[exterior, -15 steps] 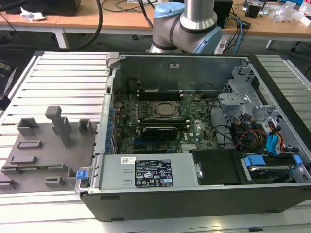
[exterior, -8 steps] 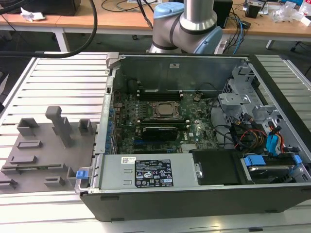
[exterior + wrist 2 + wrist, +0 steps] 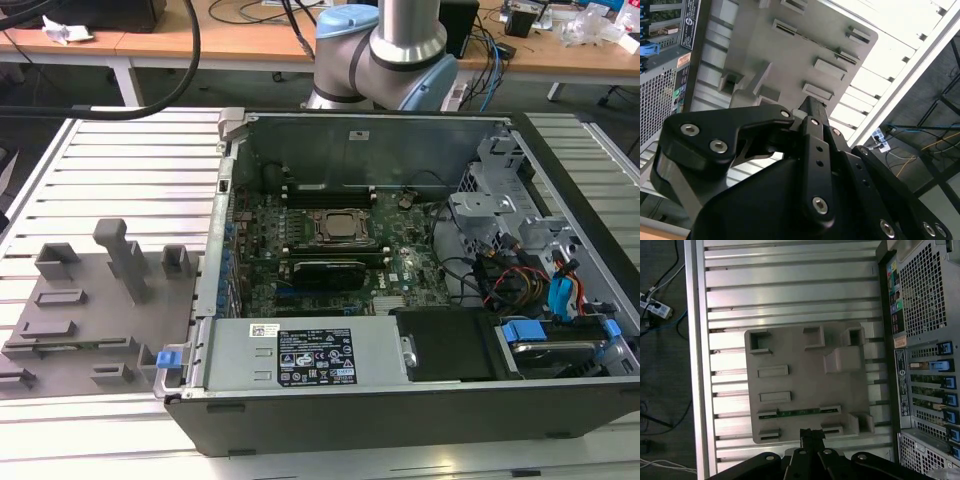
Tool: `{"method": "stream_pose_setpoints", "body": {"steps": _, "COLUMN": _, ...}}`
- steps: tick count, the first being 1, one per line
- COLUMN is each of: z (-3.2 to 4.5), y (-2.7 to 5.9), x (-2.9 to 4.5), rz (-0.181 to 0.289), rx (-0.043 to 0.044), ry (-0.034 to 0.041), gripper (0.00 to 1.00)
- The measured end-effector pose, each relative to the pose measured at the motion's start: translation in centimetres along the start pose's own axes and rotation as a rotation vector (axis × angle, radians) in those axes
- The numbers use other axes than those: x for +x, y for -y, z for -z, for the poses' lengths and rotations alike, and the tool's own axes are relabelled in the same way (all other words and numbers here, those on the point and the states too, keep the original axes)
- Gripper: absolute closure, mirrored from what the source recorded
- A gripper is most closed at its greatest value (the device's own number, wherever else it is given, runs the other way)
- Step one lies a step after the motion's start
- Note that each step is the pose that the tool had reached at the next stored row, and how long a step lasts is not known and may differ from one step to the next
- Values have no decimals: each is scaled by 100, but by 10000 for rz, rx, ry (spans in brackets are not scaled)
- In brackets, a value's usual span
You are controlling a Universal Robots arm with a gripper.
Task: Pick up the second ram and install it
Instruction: 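Reach for the second ram, then pick up the second ram and move it above second insertion slot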
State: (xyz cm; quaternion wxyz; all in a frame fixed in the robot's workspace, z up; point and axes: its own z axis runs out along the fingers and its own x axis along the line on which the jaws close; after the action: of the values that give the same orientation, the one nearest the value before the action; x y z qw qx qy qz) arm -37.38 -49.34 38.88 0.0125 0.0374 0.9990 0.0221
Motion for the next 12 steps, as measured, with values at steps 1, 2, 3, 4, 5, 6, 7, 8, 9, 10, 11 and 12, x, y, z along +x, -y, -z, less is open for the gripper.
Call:
{"method": "stream_pose_setpoints", "body": {"steps": 1, "z": 0, "y": 0, "x": 0, "rz": 0, "rx": 0, "ry": 0, "gripper": 89}}
{"method": "stream_pose_setpoints", "body": {"steps": 2, "z": 0, "y": 0, "x": 0, "rz": 0, "rx": 0, "ry": 0, "gripper": 89}}
{"method": "stream_pose_setpoints", "body": {"steps": 3, "z": 0, "y": 1, "x": 0, "rz": 0, "rx": 0, "ry": 0, "gripper": 89}}
{"method": "stream_pose_setpoints", "body": {"steps": 4, "z": -1, "y": 1, "x": 0, "rz": 0, "rx": 0, "ry": 0, "gripper": 89}}
{"method": "stream_pose_setpoints", "body": {"steps": 5, "z": -1, "y": 1, "x": 0, "rz": 0, "rx": 0, "ry": 0, "gripper": 89}}
{"method": "stream_pose_setpoints", "body": {"steps": 6, "z": -1, "y": 1, "x": 0, "rz": 0, "rx": 0, "ry": 0, "gripper": 89}}
{"method": "stream_pose_setpoints", "body": {"steps": 7, "z": -1, "y": 2, "x": 0, "rz": 70, "rx": -1, "ry": -4, "gripper": 89}}
{"method": "stream_pose_setpoints", "body": {"steps": 8, "z": 0, "y": 2, "x": 0, "rz": 316, "rx": -6, "ry": -15, "gripper": 89}}
{"method": "stream_pose_setpoints", "body": {"steps": 9, "z": 0, "y": 2, "x": 0, "rz": 692, "rx": -15, "ry": -32, "gripper": 89}}
{"method": "stream_pose_setpoints", "body": {"steps": 10, "z": -1, "y": 2, "x": 0, "rz": 882, "rx": -20, "ry": -40, "gripper": 89}}
{"method": "stream_pose_setpoints", "body": {"steps": 11, "z": -2, "y": 2, "x": 0, "rz": 1069, "rx": -25, "ry": -48, "gripper": 89}}
{"method": "stream_pose_setpoints", "body": {"steps": 12, "z": -2, "y": 2, "x": 0, "rz": 1384, "rx": -33, "ry": -62, "gripper": 89}}
